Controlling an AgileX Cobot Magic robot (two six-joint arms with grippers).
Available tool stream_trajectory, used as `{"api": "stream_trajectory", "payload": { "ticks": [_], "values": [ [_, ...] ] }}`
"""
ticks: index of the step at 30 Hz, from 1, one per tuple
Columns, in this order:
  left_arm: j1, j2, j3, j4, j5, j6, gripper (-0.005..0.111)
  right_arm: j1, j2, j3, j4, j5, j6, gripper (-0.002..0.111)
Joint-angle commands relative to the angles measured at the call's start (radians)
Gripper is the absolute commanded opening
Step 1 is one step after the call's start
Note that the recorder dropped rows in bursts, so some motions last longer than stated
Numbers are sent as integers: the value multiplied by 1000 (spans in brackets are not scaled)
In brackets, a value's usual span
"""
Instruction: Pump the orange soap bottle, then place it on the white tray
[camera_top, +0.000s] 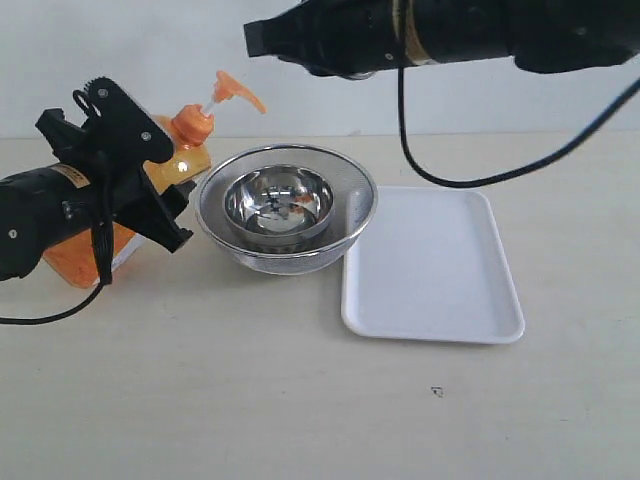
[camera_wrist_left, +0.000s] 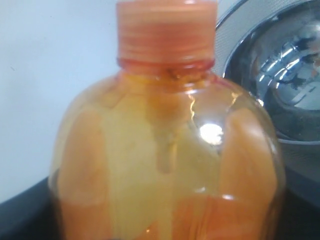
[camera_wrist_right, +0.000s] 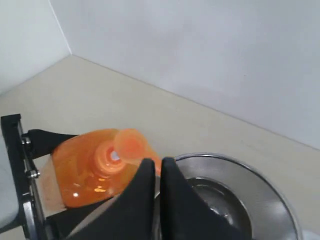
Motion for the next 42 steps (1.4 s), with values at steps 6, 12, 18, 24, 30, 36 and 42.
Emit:
{"api": "stream_trajectory", "payload": {
  "ticks": [6,12,18,24,30,36,42],
  "values": [
    [-4,-142,86,14,-75,-113,5,-101,-330,242,1,108,-16,0],
    [-4,-299,155,65,-82,-297,5,-110,-516,437,1,364,-12,0],
    [-4,-479,192,63,-39,-408,5,-110,-620,588,1,453,-5,0],
    [-4,-623,198,172,-37,-623,5,-110,-635,684,1,546,38,0],
    [-6,-655,188,333,-90,-848,5,-110,-635,709,1,550,38,0],
    [-6,-590,109,468,-113,-1032,5,-110,-635,709,1,534,40,0],
    [-75,-482,0,491,-128,-1070,5,-110,-635,709,1,534,40,0]
  ]
}}
